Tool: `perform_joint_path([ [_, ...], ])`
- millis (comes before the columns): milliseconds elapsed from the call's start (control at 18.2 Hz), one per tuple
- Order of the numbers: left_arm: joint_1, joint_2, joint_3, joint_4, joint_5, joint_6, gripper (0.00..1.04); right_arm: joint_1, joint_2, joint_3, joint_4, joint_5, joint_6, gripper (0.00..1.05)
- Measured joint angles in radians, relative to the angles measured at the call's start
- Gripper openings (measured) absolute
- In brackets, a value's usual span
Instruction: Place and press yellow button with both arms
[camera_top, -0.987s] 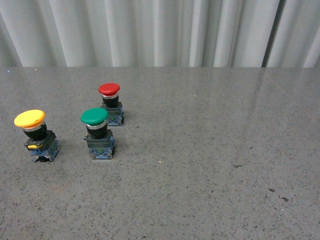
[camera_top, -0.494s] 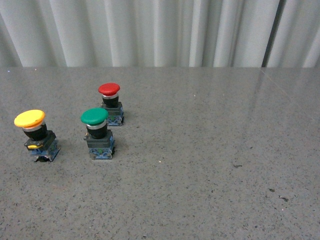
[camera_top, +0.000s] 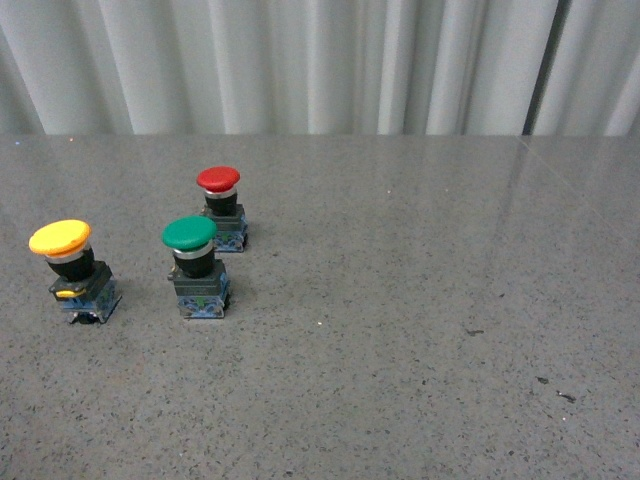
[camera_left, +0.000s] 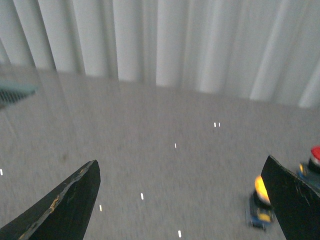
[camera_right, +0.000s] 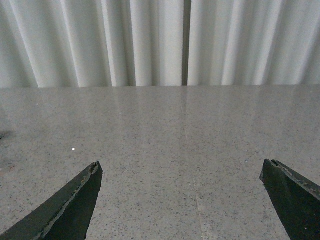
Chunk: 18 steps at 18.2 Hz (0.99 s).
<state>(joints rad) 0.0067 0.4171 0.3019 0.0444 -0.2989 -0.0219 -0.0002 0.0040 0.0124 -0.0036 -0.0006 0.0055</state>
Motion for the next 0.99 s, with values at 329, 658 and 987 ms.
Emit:
perform_joint_path([
  [329,0.002,0.609,0.321,0.229,0.219,0.151,0.98,0.000,0.000,0.000,0.000,0.000,0.000,0.98],
  [658,-0.110,1.013,0.505,0.163,0.274,0.146,0.98,0.000,0.000,0.000,0.000,0.000,0.000,0.98],
  [987,-0.130,1.080,0.471,0.174,0.250,0.089,0.98,0.000,0.000,0.000,0.000,0.000,0.000,0.98],
])
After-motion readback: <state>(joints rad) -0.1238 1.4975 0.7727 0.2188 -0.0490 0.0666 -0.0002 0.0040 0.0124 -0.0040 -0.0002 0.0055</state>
